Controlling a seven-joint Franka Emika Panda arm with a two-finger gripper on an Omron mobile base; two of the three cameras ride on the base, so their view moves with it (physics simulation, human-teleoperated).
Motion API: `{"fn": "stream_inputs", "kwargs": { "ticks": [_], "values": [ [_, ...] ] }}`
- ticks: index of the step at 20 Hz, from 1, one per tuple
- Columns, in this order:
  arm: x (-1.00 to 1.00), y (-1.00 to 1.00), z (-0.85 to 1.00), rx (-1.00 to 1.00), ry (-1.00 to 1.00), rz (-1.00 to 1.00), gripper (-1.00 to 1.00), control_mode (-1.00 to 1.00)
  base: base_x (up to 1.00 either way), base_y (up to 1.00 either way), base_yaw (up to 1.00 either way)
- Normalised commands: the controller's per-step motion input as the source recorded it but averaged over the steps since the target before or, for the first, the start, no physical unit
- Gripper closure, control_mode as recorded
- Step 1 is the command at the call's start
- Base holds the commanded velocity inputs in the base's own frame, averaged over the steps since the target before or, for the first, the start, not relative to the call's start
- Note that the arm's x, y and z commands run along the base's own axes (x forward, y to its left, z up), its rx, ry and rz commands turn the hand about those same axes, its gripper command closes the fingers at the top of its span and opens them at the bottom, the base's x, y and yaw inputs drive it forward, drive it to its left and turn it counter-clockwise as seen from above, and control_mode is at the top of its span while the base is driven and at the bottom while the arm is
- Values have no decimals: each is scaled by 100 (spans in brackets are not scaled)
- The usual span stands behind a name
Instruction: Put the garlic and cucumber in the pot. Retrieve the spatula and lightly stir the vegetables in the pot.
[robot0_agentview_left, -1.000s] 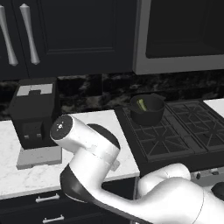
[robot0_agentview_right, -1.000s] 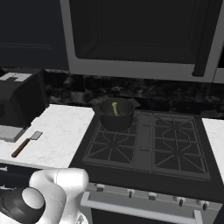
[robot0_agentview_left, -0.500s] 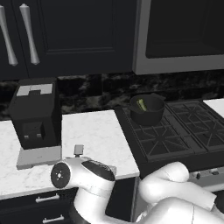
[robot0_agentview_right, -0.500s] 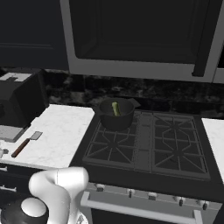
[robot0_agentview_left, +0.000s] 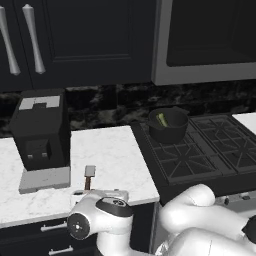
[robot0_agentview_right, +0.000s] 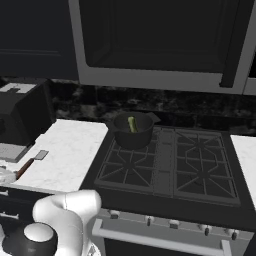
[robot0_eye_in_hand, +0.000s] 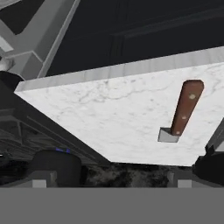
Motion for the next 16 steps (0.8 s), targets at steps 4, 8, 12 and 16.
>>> {"fn": "stream_inputs", "kwargs": {
  "ticks": [4,8,12,16],
  "values": [
    [32,62,0,-2,0,0,-100,-100,0,0,0],
    [38,43,-5,0,6,-2,-100,-100,0,0,0],
    [19,5,-16,0,12,-8,-100,-100,0,0,0],
    [8,0,-37,0,8,-8,-100,-100,0,0,0]
  ]
}}
